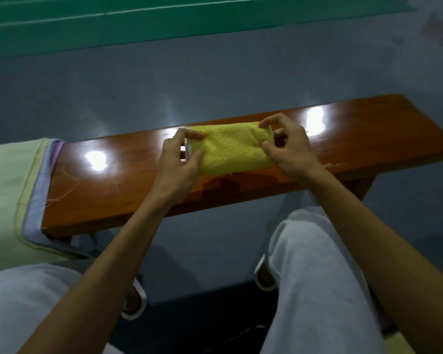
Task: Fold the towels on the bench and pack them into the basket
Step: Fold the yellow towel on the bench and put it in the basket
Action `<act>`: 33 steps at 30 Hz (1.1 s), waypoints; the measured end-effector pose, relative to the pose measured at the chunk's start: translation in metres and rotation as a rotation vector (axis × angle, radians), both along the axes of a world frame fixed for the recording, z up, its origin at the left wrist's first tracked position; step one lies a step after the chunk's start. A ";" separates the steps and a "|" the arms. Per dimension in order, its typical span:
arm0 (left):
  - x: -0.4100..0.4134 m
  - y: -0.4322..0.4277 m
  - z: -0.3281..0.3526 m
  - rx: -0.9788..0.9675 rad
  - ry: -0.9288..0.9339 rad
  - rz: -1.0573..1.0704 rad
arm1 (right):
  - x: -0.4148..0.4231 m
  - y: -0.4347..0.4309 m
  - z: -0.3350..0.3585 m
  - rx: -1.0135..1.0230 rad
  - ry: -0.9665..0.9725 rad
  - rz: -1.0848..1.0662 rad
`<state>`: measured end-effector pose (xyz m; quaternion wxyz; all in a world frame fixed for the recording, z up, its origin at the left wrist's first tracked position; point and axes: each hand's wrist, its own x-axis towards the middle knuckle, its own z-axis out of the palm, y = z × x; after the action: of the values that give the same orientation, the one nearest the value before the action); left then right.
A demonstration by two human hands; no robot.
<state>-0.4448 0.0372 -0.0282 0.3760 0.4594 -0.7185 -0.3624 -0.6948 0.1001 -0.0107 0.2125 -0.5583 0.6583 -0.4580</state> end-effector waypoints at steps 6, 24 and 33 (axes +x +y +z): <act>-0.071 0.021 0.006 -0.028 -0.004 -0.069 | -0.058 0.039 0.007 -0.041 -0.015 -0.071; -0.266 0.141 -0.019 0.141 -0.108 -0.246 | -0.213 0.178 -0.045 0.056 0.080 -0.481; -0.324 0.213 -0.067 0.238 -0.120 -0.336 | -0.255 0.264 -0.097 0.195 0.143 -0.629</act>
<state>-0.7685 0.2501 -0.0949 0.2100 0.3948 -0.7583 -0.4744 -0.9502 0.3645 -0.1076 0.0666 -0.3356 0.8523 -0.3957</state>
